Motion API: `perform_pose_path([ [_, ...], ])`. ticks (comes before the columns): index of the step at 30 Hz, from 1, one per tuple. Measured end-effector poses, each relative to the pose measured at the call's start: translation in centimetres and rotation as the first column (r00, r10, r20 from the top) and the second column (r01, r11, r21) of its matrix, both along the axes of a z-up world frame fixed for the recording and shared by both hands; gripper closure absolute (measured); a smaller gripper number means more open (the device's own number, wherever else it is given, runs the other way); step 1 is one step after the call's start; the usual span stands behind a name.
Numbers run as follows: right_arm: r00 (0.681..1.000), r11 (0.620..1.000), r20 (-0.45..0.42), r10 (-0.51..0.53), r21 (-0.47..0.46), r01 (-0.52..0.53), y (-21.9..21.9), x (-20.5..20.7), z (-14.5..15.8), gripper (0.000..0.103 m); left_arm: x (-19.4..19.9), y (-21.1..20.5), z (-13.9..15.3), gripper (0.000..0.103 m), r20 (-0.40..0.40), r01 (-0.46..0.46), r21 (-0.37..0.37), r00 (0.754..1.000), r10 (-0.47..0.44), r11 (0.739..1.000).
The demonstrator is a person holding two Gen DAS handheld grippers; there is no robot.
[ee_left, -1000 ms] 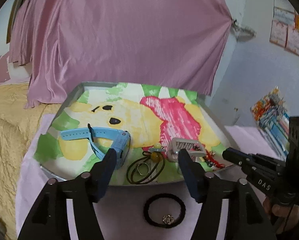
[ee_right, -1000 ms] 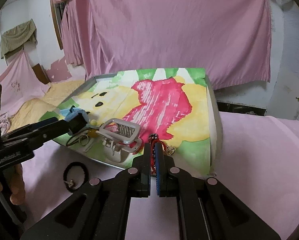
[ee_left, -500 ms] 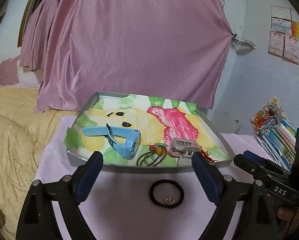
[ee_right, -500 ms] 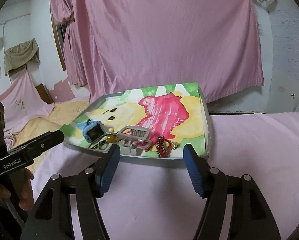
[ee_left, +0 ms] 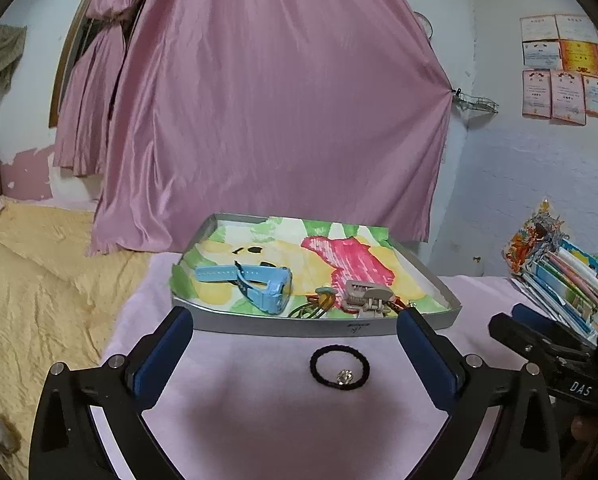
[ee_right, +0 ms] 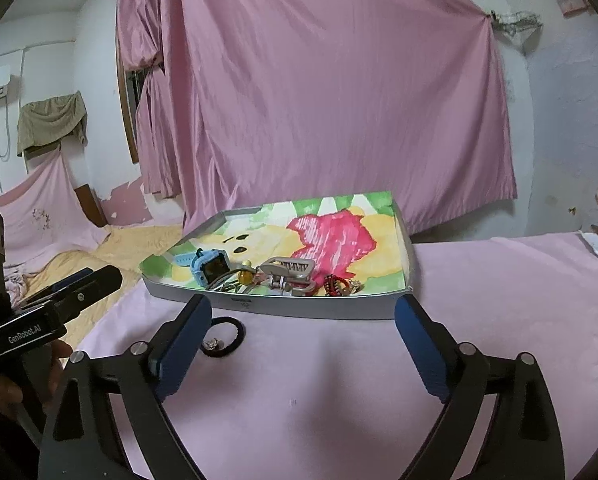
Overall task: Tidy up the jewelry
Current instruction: 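Lift both open tools out of the tray and back, then lower the right tool onto the black hair tie and close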
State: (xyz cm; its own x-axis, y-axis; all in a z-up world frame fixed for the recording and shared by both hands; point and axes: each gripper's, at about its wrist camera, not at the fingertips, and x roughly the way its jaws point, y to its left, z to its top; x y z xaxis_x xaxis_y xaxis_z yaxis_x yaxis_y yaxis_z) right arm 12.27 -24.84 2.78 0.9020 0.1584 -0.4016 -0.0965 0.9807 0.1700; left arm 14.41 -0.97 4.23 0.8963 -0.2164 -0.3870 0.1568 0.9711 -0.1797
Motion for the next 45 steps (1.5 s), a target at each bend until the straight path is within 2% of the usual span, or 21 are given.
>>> perform_pose_path([
  [8,0.998,0.999,0.061,0.006,-0.035,-0.004,1.2,-3.1,0.1,0.011,-2.9,0.5,-0.4,0.001,0.047,-0.002,0.014,0.999,0.001,1.000],
  [20,0.998,0.998,0.057,-0.011,-0.066,0.015,2.1,-4.9,-1.2,0.011,-4.9,0.7,-2.1,0.001,0.041,-0.004,0.063,0.999,0.002,0.998],
  [26,0.999,0.997,0.034,-0.016,-0.081,0.019,2.5,-4.5,-1.4,0.011,-4.7,1.0,-2.6,0.001,0.017,-0.003,0.072,1.000,0.002,0.997],
  [45,0.998,0.994,-0.069,-0.011,-0.112,0.003,3.0,-1.3,-1.4,0.011,-0.8,1.5,-3.0,0.001,-0.086,0.002,0.088,0.996,0.006,0.996],
])
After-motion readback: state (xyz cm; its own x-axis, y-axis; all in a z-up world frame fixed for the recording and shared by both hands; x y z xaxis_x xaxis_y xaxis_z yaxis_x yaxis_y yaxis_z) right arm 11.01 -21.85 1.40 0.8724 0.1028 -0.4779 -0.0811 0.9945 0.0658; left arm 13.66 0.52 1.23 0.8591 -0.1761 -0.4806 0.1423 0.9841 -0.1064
